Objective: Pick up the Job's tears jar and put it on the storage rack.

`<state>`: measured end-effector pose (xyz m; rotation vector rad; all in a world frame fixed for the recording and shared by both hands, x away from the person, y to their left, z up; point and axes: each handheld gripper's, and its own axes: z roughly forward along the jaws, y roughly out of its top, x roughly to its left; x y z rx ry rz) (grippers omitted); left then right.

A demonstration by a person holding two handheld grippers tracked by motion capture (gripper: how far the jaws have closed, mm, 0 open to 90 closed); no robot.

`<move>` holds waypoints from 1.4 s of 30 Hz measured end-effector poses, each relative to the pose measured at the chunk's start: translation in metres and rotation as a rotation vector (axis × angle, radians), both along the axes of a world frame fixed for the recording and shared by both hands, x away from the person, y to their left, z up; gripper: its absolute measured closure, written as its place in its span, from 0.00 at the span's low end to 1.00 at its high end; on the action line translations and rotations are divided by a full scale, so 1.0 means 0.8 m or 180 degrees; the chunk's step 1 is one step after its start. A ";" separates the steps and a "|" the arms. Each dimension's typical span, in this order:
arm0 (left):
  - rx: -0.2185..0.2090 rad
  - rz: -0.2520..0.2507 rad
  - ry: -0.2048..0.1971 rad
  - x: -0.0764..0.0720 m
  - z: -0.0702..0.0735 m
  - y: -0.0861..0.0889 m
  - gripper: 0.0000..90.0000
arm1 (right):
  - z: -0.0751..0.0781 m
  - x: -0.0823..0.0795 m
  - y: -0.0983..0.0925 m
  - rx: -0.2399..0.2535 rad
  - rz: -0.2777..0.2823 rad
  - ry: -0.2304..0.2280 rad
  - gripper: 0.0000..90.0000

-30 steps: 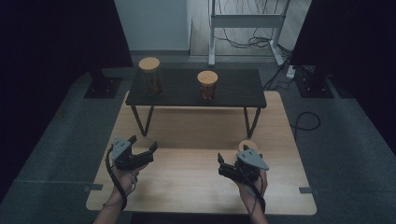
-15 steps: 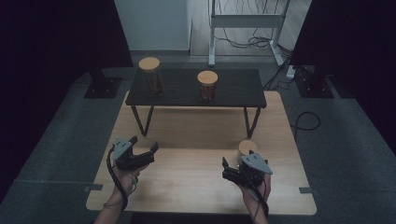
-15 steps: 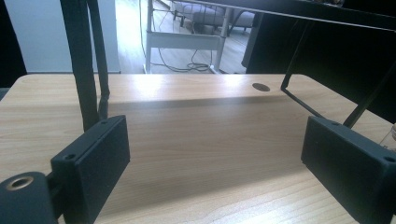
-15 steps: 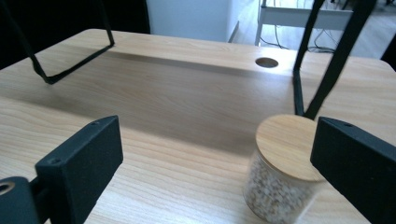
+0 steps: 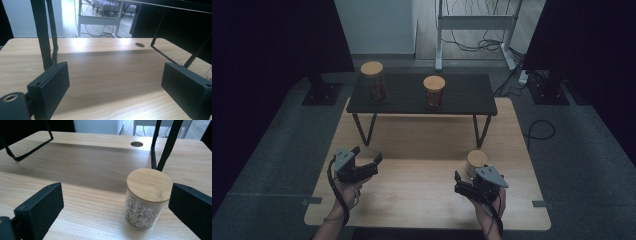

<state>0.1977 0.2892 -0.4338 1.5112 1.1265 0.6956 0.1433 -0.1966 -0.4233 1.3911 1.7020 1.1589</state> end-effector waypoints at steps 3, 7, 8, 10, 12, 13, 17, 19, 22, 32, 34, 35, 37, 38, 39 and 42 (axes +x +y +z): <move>0.0001 0.0000 -0.0002 0.000 0.000 0.000 0.08 | -0.001 0.001 -0.001 -0.0007 -0.0014 0.0034 0.00; 0.0002 0.0000 -0.0008 -0.001 0.000 0.000 0.08 | -0.003 0.003 -0.003 -0.0003 -0.0038 0.0064 0.00; 0.0002 0.0000 -0.0007 -0.001 0.000 0.000 0.08 | -0.004 0.004 -0.003 -0.0004 -0.0043 0.0071 0.00; 0.0006 0.0000 -0.0001 0.000 0.000 0.000 0.08 | -0.005 0.006 -0.004 -0.0008 -0.0050 0.0092 0.00; 0.0009 0.0002 0.0005 0.001 0.000 0.000 0.08 | -0.007 0.008 -0.004 -0.0013 -0.0053 0.0118 0.00; 0.0013 0.0004 0.0005 0.001 -0.001 0.000 0.08 | -0.008 0.009 -0.004 -0.0018 -0.0058 0.0132 0.00; 0.0025 0.0009 0.0016 0.002 -0.001 0.000 0.08 | -0.011 0.014 -0.005 -0.0037 -0.0072 0.0192 0.00; 0.0023 0.0010 0.0015 0.002 -0.001 0.001 0.08 | -0.013 0.016 -0.005 -0.0041 -0.0091 0.0224 0.00; 0.0023 0.0011 0.0010 0.001 -0.001 0.000 0.08 | -0.017 0.021 -0.006 -0.0051 -0.0132 0.0269 0.00; -0.0001 0.0032 -0.0013 0.000 0.001 0.004 0.08 | -0.026 0.036 -0.003 -0.0182 -0.0215 0.0396 0.00; 0.0003 0.0028 -0.0012 0.000 0.001 0.003 0.08 | -0.027 0.039 -0.002 -0.0194 -0.0223 0.0407 0.00; 0.0008 0.0026 -0.0013 0.000 0.001 0.003 0.08 | -0.028 0.040 -0.002 -0.0199 -0.0227 0.0413 0.00; 0.0010 0.0028 -0.0018 0.000 0.002 0.003 0.08 | -0.028 0.043 -0.001 -0.0202 -0.0235 0.0425 0.00; 0.0008 0.0029 -0.0020 -0.001 0.002 0.003 0.08 | -0.028 0.045 -0.001 -0.0209 -0.0231 0.0426 0.00; 0.0008 0.0033 -0.0021 -0.001 0.002 0.003 0.08 | -0.028 0.047 0.000 -0.0208 -0.0235 0.0429 0.00; 0.0005 0.0043 -0.0013 0.000 0.002 0.004 0.08 | -0.028 0.054 0.001 -0.0229 -0.0236 0.0434 0.00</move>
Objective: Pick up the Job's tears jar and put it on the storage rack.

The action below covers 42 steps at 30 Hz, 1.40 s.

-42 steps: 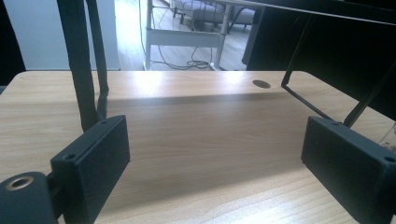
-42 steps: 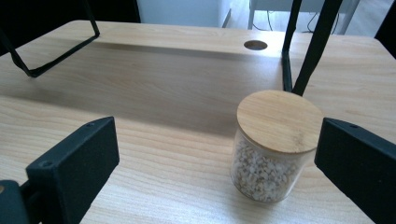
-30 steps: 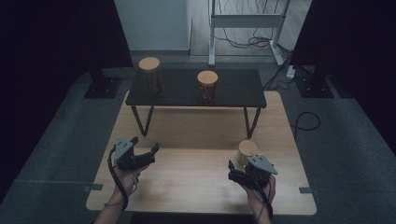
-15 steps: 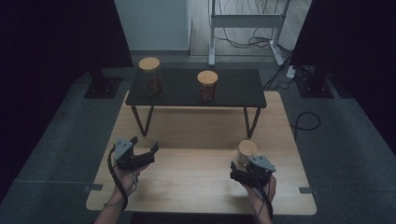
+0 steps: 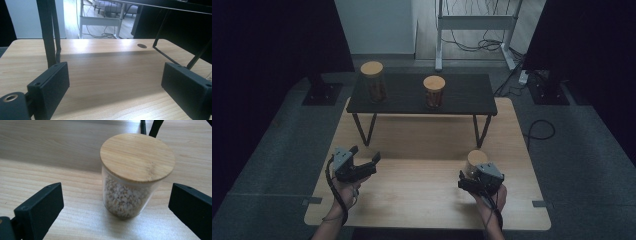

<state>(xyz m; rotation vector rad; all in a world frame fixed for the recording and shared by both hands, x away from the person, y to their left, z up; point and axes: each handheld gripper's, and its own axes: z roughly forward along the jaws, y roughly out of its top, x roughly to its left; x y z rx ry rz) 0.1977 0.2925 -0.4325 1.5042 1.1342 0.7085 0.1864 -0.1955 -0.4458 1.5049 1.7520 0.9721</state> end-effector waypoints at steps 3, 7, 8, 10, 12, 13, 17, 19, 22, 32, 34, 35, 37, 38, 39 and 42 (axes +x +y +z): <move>0.0004 0.0007 0.0008 0.001 0.000 0.000 0.08 | 0.000 0.007 0.001 -0.0016 0.0000 0.0017 0.00; 0.0009 0.0010 0.0011 0.001 -0.001 0.000 0.08 | -0.001 0.016 0.006 -0.0055 -0.0005 0.0023 0.00; 0.0010 0.0011 0.0011 0.001 -0.001 0.000 0.08 | -0.001 0.018 0.006 -0.0065 -0.0016 0.0026 0.00; 0.0011 0.0012 0.0013 0.001 -0.001 0.000 0.08 | -0.001 0.022 0.005 -0.0046 -0.0026 0.0040 0.00; 0.0011 0.0012 0.0016 0.002 -0.001 0.000 0.08 | -0.001 0.025 0.006 -0.0055 -0.0041 0.0052 0.00; 0.0012 0.0013 0.0017 0.002 -0.001 0.000 0.08 | -0.002 0.027 0.006 -0.0058 -0.0048 0.0056 0.00; 0.0014 0.0017 0.0020 0.002 -0.001 0.000 0.08 | -0.002 0.034 0.006 -0.0063 -0.0082 0.0075 0.00; 0.0015 0.0023 0.0021 0.002 -0.001 0.000 0.08 | -0.002 0.038 0.006 -0.0078 -0.0095 0.0081 0.00; 0.0020 0.0025 0.0026 0.003 -0.002 0.000 0.08 | -0.002 0.043 0.007 -0.0091 -0.0113 0.0089 0.00; 0.0030 0.0042 0.0051 0.005 -0.003 0.000 0.08 | -0.004 0.059 0.008 -0.0110 -0.0153 0.0123 0.00; 0.0033 0.0041 0.0056 0.005 -0.004 0.000 0.08 | -0.004 0.061 0.008 -0.0106 -0.0157 0.0127 0.00; 0.0034 0.0041 0.0057 0.005 -0.004 0.000 0.08 | -0.004 0.062 0.008 -0.0106 -0.0155 0.0131 0.00; 0.0037 0.0041 0.0058 0.006 -0.004 0.000 0.08 | -0.004 0.065 0.007 -0.0102 -0.0147 0.0135 0.00; 0.0038 0.0041 0.0060 0.006 -0.004 0.000 0.08 | -0.004 0.066 0.007 -0.0101 -0.0145 0.0136 0.00; 0.0037 0.0044 0.0062 0.006 -0.004 0.000 0.08 | -0.004 0.066 0.007 -0.0103 -0.0149 0.0139 0.00; 0.0036 0.0049 0.0066 0.006 -0.005 0.000 0.08 | -0.004 0.069 0.006 -0.0094 -0.0152 0.0141 0.00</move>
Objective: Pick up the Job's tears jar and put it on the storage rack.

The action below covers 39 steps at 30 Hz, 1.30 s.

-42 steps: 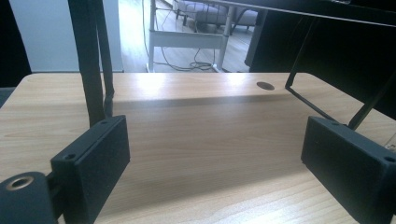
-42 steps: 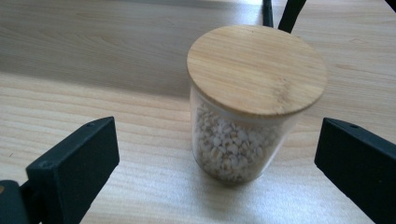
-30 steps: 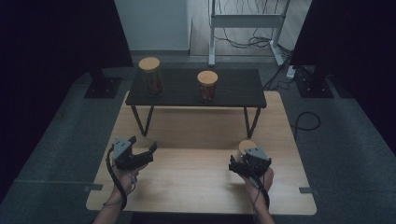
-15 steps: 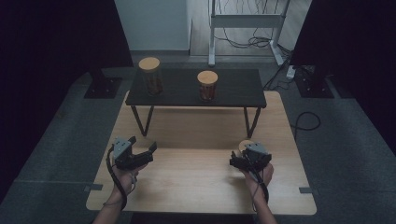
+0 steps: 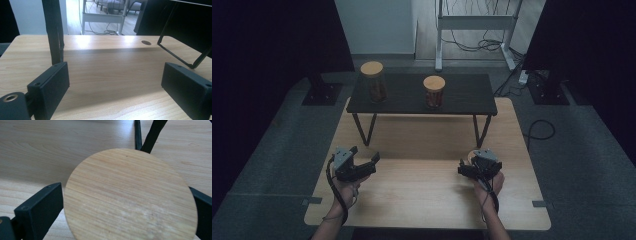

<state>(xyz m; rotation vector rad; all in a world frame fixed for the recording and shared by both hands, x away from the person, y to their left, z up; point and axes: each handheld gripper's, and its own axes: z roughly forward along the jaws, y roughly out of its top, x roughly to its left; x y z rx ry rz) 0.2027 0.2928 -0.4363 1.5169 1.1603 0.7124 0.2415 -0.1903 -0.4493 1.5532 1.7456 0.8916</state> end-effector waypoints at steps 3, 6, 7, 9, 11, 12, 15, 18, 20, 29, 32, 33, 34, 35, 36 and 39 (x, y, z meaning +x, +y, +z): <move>0.0000 0.0002 0.0002 0.000 0.000 0.000 0.08 | -0.001 0.003 -0.001 0.0005 0.0002 -0.0006 0.00; 0.0002 0.0003 0.0007 0.001 0.000 0.001 0.08 | -0.001 0.005 -0.001 0.0008 0.0000 -0.0010 0.00; -0.0001 0.0006 0.0014 0.001 -0.001 0.001 0.08 | -0.001 0.006 0.000 -0.0005 -0.0005 -0.0006 0.01; -0.0003 0.0008 0.0017 0.001 -0.001 0.001 0.08 | -0.002 0.009 0.000 -0.0020 -0.0002 0.0006 0.02; -0.0001 0.0010 0.0018 0.002 -0.001 0.001 0.08 | -0.002 0.010 0.001 -0.0034 0.0009 0.0015 0.03; -0.0001 0.0010 0.0018 0.002 -0.001 0.001 0.08 | -0.003 0.011 0.002 -0.0058 0.0013 0.0025 0.04; -0.0001 0.0013 0.0022 0.002 -0.001 0.001 0.08 | -0.005 0.013 0.004 -0.0086 -0.0007 0.0034 0.07; 0.0002 0.0012 0.0022 0.002 -0.002 0.001 0.08 | -0.007 0.014 0.005 -0.0109 -0.0028 0.0045 0.09; -0.0001 0.0013 0.0026 0.002 -0.002 0.001 0.08 | -0.007 0.014 0.006 -0.0130 -0.0033 0.0045 0.10; -0.0003 0.0018 0.0025 0.002 -0.002 0.001 0.08 | -0.007 0.013 0.003 -0.0140 0.0006 0.0070 0.22; -0.0001 0.0018 0.0024 0.002 -0.002 0.001 0.08 | -0.007 0.013 -0.002 -0.0068 0.0021 0.0075 0.25; -0.0002 0.0019 0.0022 0.002 -0.002 0.001 0.08 | -0.008 0.013 -0.003 -0.0048 0.0025 0.0073 0.27; -0.0005 0.0021 0.0019 0.002 -0.002 0.001 0.08 | -0.008 0.013 -0.003 -0.0045 0.0021 0.0063 0.27; -0.0007 0.0023 0.0018 0.001 -0.001 0.001 0.08 | -0.008 0.013 -0.003 -0.0038 0.0019 0.0063 0.27; -0.0008 0.0024 0.0015 0.001 -0.001 0.002 0.08 | -0.008 0.012 -0.003 -0.0038 0.0018 0.0061 0.27; -0.0010 0.0028 0.0012 0.001 -0.001 0.002 0.08 | -0.009 0.012 -0.003 -0.0024 0.0011 0.0054 0.28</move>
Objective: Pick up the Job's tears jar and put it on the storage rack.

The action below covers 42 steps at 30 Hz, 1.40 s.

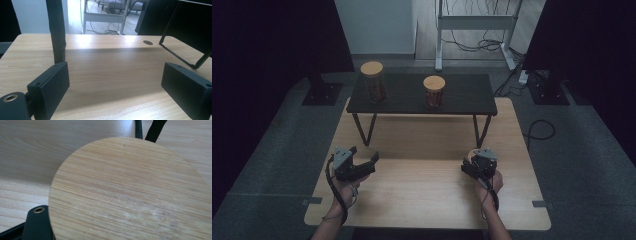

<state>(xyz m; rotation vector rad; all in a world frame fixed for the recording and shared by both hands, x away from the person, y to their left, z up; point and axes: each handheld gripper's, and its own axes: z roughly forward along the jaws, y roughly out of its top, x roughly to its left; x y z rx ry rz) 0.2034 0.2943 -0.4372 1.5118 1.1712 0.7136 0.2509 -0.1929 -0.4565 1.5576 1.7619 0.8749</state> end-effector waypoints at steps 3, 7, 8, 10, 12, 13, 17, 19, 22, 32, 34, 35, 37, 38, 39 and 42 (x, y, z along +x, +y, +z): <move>0.0002 -0.0003 0.0002 0.000 0.000 0.000 0.08 | 0.000 0.000 -0.001 0.0007 0.0002 -0.0001 0.28; 0.0001 -0.0003 -0.0001 0.000 0.000 0.000 0.08 | -0.001 -0.001 -0.001 -0.0009 0.0008 -0.0017 0.28; 0.0001 -0.0001 0.0000 0.000 0.000 0.000 0.08 | -0.001 -0.001 -0.001 -0.0012 0.0009 -0.0021 0.28; -0.0002 0.0001 -0.0001 0.000 0.000 0.000 0.08 | -0.001 -0.002 -0.001 -0.0022 0.0012 -0.0030 0.28; -0.0002 0.0002 -0.0005 0.000 0.000 0.000 0.08 | -0.001 -0.003 -0.002 -0.0010 0.0014 -0.0039 0.28; -0.0003 0.0003 -0.0007 -0.001 0.001 0.000 0.08 | -0.001 -0.003 -0.003 0.0001 0.0014 -0.0046 0.28; -0.0005 0.0005 -0.0010 -0.001 0.001 0.000 0.08 | 0.000 -0.007 -0.005 0.0035 0.0020 -0.0091 0.28; -0.0007 0.0005 -0.0008 -0.001 0.001 0.001 0.08 | 0.001 -0.009 -0.006 0.0044 0.0028 -0.0116 0.28; -0.0005 0.0001 -0.0014 -0.001 0.001 0.000 0.08 | 0.003 -0.011 -0.007 0.0061 0.0032 -0.0139 0.28; -0.0007 0.0000 -0.0030 -0.003 0.002 0.000 0.08 | 0.007 -0.018 -0.008 0.0075 0.0053 -0.0180 0.28; -0.0007 -0.0002 -0.0031 -0.003 0.002 0.000 0.08 | 0.007 -0.019 -0.008 0.0076 0.0054 -0.0187 0.28; -0.0007 -0.0002 -0.0031 -0.003 0.002 0.000 0.08 | 0.007 -0.020 -0.008 0.0076 0.0050 -0.0193 0.28; -0.0009 -0.0003 -0.0036 -0.003 0.002 0.000 0.08 | 0.008 -0.021 -0.009 0.0078 0.0050 -0.0200 0.28; -0.0009 -0.0004 -0.0037 -0.003 0.003 0.000 0.08 | 0.008 -0.022 -0.009 0.0082 0.0051 -0.0201 0.28; -0.0011 -0.0003 -0.0039 -0.003 0.003 0.000 0.08 | 0.008 -0.023 -0.009 0.0084 0.0051 -0.0207 0.28; -0.0016 -0.0001 -0.0044 -0.004 0.003 0.001 0.08 | 0.008 -0.025 -0.010 0.0090 0.0046 -0.0220 0.28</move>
